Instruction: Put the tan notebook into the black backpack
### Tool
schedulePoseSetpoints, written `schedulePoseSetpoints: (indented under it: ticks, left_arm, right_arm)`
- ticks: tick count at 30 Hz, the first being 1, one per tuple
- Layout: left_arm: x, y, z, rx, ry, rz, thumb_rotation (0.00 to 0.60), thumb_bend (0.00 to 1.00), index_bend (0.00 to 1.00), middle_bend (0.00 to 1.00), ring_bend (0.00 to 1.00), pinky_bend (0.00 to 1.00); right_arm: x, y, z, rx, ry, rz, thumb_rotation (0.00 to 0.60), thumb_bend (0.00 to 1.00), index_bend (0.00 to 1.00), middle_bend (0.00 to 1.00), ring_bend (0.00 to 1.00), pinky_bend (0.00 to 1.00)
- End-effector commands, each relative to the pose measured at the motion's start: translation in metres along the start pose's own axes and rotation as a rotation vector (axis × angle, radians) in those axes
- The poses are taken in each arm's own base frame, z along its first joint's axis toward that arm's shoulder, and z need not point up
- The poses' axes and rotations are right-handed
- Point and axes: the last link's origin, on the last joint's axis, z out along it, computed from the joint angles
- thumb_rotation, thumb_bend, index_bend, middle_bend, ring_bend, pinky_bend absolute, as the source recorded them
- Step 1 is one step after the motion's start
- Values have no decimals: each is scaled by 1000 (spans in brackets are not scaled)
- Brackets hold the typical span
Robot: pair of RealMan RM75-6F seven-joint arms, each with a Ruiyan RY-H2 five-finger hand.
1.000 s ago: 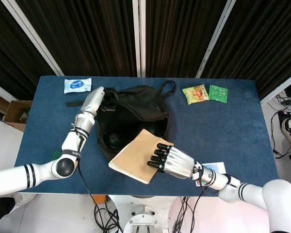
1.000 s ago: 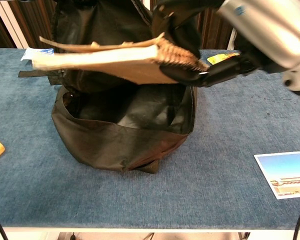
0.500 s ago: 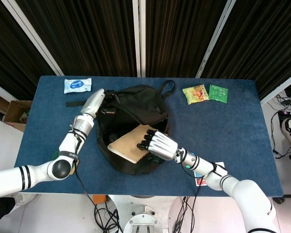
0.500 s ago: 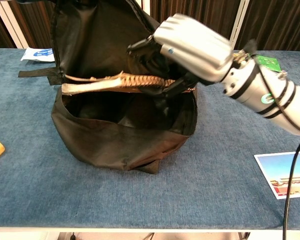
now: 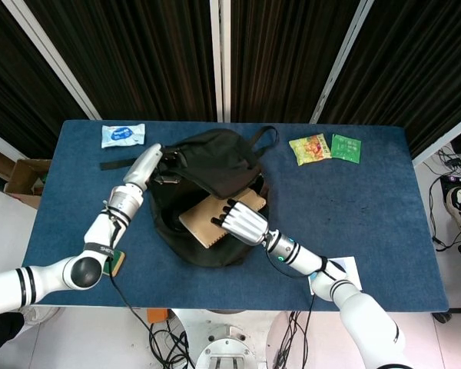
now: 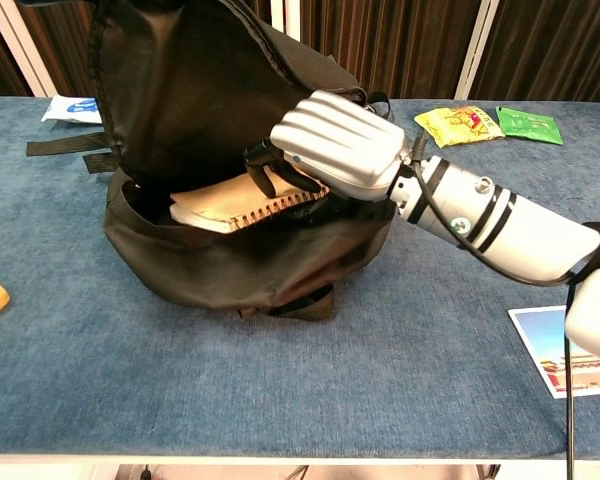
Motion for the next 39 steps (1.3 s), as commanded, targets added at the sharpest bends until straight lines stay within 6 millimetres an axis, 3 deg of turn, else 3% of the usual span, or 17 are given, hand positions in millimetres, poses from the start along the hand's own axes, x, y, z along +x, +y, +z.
schedulePoseSetpoints:
  ticks: [1, 8, 17, 24, 27, 30, 33, 39]
  left_arm:
    - [-1, 2, -2, -12, -1, -19, 600, 522, 657, 578, 528, 428]
    - [1, 7, -6, -36, 4, -35, 600, 522, 657, 559, 520, 429]
    - [1, 11, -17, -32, -58, -40, 600, 520, 686, 326, 264, 422]
    - [3, 11, -21, -31, -65, -18, 600, 517, 688, 284, 237, 406]
    - [3, 9, -22, -25, -66, -14, 600, 518, 688, 281, 230, 406]
    - [4, 7, -22, -23, -55, -20, 600, 518, 686, 257, 208, 406]
    - [2, 8, -23, -27, -63, -72, 600, 518, 701, 250, 206, 398]
    - [5, 7, -25, -49, -63, -71, 600, 522, 702, 251, 206, 396]
  right_arm:
    - [-4, -4, 5, -58, 5, -9, 600, 453, 1000, 848, 715, 667]
    - [-10, -10, 11, -128, 5, 2, 600, 438, 1000, 848, 714, 655]
    - [-19, -10, 16, -211, -25, 32, 600, 395, 1000, 843, 709, 637]
    - [-27, -7, 18, -301, -72, -20, 600, 346, 944, 794, 676, 614]
    - [-31, -6, 18, -336, -101, -17, 600, 273, 812, 672, 571, 534]
    - [-34, -7, 13, -361, -128, 11, 600, 176, 505, 445, 347, 379]
    - [-32, -7, 4, -383, -126, 42, 600, 106, 346, 283, 185, 277]
    - [-22, -9, -22, -412, -92, 156, 600, 2, 148, 194, 82, 215]
